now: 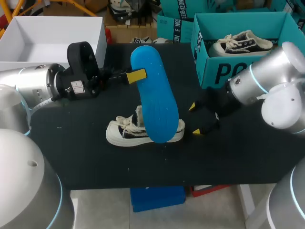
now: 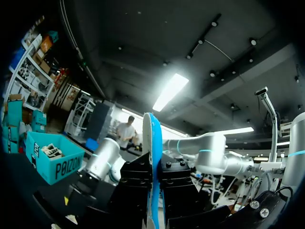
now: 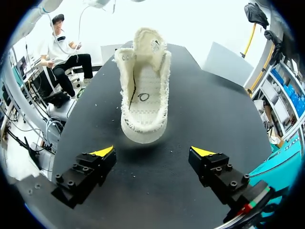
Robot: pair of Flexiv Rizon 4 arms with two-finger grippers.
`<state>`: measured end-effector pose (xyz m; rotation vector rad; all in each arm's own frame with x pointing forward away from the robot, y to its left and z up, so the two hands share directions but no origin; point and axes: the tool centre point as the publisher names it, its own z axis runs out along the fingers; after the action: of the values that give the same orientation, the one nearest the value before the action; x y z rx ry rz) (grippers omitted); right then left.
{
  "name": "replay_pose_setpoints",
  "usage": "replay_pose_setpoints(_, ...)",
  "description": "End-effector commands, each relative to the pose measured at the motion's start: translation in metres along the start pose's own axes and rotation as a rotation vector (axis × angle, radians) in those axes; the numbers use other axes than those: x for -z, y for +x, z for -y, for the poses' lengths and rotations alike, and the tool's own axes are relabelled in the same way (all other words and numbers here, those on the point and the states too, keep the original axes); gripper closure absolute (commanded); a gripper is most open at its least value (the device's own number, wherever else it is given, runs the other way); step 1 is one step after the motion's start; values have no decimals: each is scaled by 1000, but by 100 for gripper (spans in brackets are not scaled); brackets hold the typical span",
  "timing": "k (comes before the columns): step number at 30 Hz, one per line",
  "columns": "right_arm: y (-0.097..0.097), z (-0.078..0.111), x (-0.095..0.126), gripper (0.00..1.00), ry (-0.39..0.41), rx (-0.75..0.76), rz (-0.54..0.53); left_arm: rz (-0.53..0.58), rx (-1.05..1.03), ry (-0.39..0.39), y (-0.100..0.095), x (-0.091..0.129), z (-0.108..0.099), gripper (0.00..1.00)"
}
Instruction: Take the shoe out of the shoebox, open the shoe tongue, remove and reinsert the insole, then place the shoe into the shoebox
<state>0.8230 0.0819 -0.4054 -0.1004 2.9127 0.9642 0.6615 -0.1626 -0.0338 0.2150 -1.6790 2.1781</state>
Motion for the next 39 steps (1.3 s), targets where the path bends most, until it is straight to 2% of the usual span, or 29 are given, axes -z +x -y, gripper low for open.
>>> replay_pose_setpoints(1, -10, -16, 7, 0, 192, 6, -29, 2, -2, 3, 0, -1, -2, 100)
replay_pose_setpoints(8, -22, -39, 9, 0, 280, 32, -49, 2, -2, 3, 0, -1, -2, 100)
replay_pose_setpoints(17, -34, -68, -1, 0, 362, 63, -67, 2, -2, 3, 0, -1, -2, 100)
replay_pose_setpoints(27, -31, -92, -20, 0, 496, 84, -108, 2, -2, 3, 0, -1, -2, 100)
replay_pose_setpoints(39, -23, -111, -35, 0, 559, 94, -128, 2, -2, 3, 0, -1, -2, 100)
